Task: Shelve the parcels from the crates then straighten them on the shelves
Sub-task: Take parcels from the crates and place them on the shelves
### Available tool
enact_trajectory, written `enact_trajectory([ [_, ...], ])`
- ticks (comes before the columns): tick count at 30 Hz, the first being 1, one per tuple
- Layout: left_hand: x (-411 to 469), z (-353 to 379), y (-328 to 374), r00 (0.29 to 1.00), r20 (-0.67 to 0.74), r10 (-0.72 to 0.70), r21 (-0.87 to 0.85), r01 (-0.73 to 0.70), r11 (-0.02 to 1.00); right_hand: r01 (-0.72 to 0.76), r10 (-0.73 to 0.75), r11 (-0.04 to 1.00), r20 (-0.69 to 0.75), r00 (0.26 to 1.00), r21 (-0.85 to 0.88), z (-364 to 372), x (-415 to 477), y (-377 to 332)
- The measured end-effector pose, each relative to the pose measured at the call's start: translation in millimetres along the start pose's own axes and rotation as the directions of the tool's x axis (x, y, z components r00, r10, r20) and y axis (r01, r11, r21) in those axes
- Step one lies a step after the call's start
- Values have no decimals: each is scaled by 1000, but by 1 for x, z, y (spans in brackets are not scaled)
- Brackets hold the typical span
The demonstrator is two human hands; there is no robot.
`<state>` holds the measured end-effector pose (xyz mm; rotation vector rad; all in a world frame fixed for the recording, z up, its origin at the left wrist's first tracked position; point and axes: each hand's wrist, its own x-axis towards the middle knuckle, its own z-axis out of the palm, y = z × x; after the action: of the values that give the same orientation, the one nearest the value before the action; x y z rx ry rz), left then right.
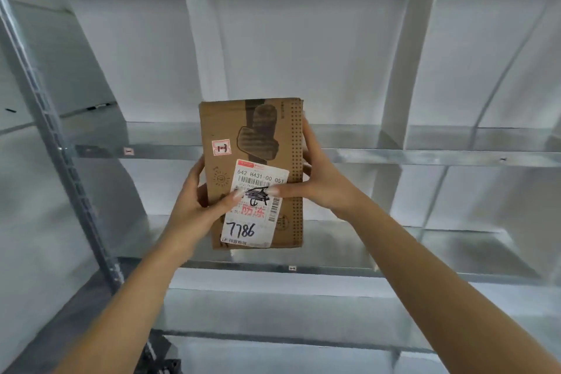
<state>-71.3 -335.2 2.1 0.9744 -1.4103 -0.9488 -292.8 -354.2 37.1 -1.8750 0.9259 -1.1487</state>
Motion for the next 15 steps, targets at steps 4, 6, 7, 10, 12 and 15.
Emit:
enact_trajectory([
  [4, 27, 53, 15, 983, 183, 7, 23, -11, 1000, -83, 76, 996, -195, 978, -28, -52, -36, -9],
  [6, 38, 80, 22, 962, 273, 8, 32, -18, 999, -114, 106, 993, -313, 944, -8, -73, -55, -14],
  [7, 42, 94, 25, 948, 317, 10, 32, -21, 999, -133, 116, 991, -363, 924, -21, -83, -64, -15],
  [10, 50, 133, 31, 912, 408, 38, 14, -48, 999, -178, 112, 980, -482, 869, -92, -112, -91, -18],
  [12, 53, 159, 33, 892, 446, 69, -7, -73, 997, -201, 114, 974, -538, 835, -107, -128, -107, -18],
  [15, 57, 197, 37, 870, 480, 116, 1, -133, 991, -243, 129, 961, -560, 818, -135, -151, -129, -13],
])
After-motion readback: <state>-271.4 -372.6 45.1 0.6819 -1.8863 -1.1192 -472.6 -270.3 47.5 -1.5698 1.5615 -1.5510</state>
